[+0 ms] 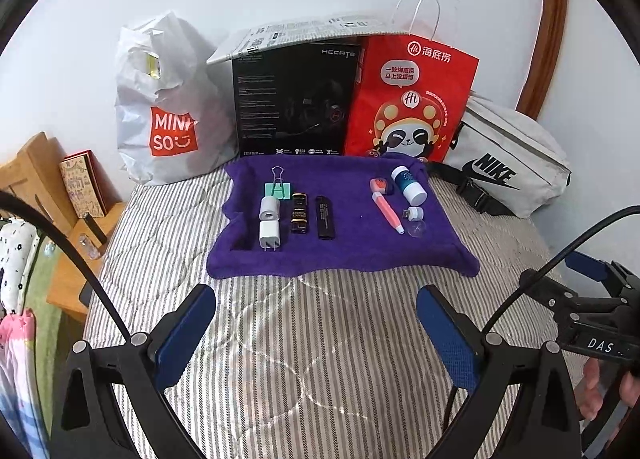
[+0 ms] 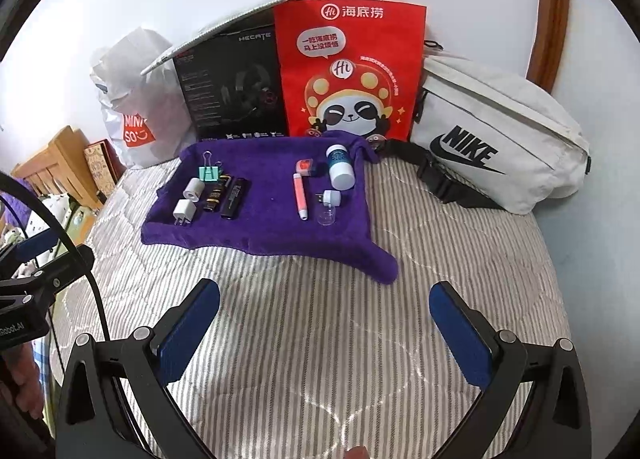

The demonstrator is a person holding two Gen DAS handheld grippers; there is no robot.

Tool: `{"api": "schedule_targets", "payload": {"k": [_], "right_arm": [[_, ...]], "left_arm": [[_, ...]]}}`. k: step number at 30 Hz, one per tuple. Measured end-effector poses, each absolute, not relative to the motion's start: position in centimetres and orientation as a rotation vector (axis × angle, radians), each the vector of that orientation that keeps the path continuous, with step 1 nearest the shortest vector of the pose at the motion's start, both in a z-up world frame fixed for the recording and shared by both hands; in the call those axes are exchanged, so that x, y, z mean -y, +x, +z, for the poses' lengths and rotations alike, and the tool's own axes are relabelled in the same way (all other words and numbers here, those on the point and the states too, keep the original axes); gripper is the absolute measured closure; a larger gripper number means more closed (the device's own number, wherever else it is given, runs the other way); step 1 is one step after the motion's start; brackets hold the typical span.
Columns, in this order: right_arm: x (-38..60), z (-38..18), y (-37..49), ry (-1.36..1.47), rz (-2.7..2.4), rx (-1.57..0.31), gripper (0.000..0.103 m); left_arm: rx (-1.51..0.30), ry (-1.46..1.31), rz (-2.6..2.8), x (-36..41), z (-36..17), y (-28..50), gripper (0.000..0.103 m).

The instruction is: Organize rigid objects

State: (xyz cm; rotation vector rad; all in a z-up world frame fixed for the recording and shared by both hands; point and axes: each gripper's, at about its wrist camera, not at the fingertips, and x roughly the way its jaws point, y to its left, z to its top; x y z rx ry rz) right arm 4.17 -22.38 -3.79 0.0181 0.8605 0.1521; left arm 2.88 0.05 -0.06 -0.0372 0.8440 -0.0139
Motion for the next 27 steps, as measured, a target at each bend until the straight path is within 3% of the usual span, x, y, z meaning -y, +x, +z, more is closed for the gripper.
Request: {"api": "schedule_targets", "payload": {"k": [27], "right_arm": [[23.8, -3.9, 3.8, 0.034, 0.124, -0.876, 0.000]], "left_arm": [[-0.855, 0.003, -0.001, 0.2, 0.2, 3.0, 0.002]]}}
